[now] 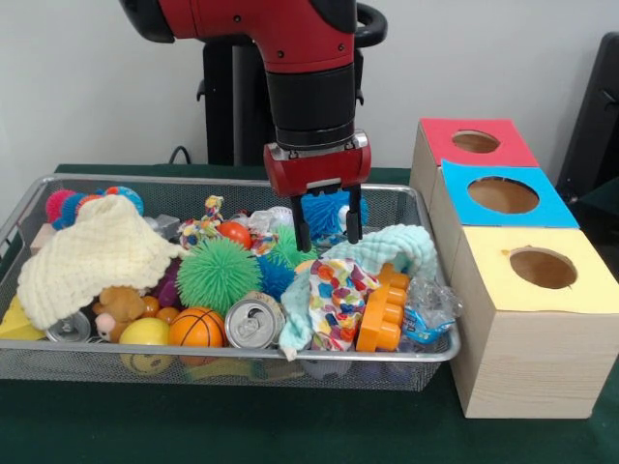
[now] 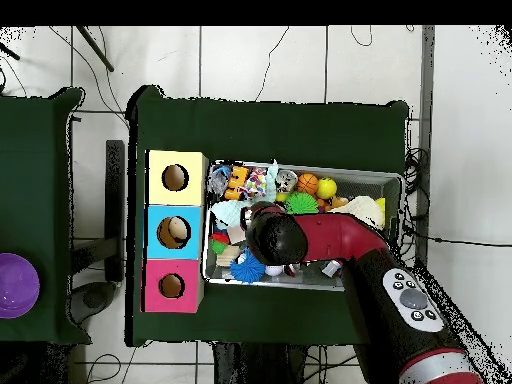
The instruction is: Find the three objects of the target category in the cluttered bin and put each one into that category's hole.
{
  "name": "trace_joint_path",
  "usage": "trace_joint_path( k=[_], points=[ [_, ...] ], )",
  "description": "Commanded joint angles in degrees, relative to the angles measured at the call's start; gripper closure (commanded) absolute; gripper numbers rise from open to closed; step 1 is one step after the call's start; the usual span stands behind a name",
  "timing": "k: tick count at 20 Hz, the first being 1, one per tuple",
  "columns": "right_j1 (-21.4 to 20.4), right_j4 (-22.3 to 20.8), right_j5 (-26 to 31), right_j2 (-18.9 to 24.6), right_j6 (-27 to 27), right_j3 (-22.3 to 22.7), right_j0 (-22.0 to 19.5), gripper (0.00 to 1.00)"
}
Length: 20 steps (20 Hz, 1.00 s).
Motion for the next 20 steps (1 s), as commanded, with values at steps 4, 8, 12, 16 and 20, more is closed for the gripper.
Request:
trace_joint_path(
  k=[4,8,12,16,20],
  points=[
    [0.3,-1.5,-1.4,-0.6,4.5,1.0,0.4,0.0],
    [0.6,-1.5,-1.5,-0.5,4.4,0.7,0.4,0.0],
    [0.5,-1.1,-0.5,-0.2,4.2,0.1,0.8,0.0],
    [0.9,-1.0,-0.4,-0.4,4.4,-0.8,1.5,0.0],
    [3.1,-1.3,-0.7,-0.3,3.9,-2.8,1.8,0.0]
  ],
)
